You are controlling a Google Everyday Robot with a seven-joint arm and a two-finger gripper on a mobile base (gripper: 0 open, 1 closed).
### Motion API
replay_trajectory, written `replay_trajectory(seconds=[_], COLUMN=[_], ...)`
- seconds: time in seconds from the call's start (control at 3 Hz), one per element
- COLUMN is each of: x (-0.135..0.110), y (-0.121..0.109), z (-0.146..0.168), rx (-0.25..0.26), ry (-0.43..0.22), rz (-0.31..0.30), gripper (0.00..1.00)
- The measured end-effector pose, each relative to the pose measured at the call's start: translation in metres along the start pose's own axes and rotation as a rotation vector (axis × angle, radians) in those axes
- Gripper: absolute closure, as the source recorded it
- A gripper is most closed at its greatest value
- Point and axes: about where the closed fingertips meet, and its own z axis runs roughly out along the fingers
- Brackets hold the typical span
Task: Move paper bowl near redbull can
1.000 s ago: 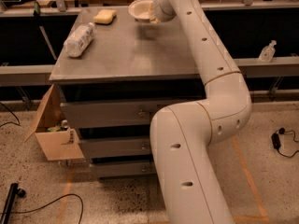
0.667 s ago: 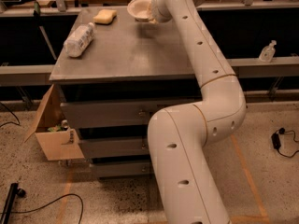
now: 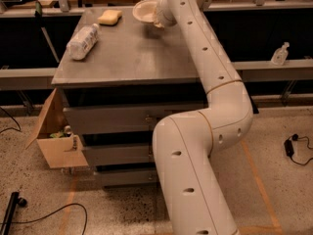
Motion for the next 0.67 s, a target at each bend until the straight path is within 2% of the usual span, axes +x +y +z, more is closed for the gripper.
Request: replay_trajectory(seconds=[0.67], x=[-0.0029], y=[0.0055], z=[0.006], rx=[-0.013], ry=[-0.003], rz=[0.001], gripper=[0.38])
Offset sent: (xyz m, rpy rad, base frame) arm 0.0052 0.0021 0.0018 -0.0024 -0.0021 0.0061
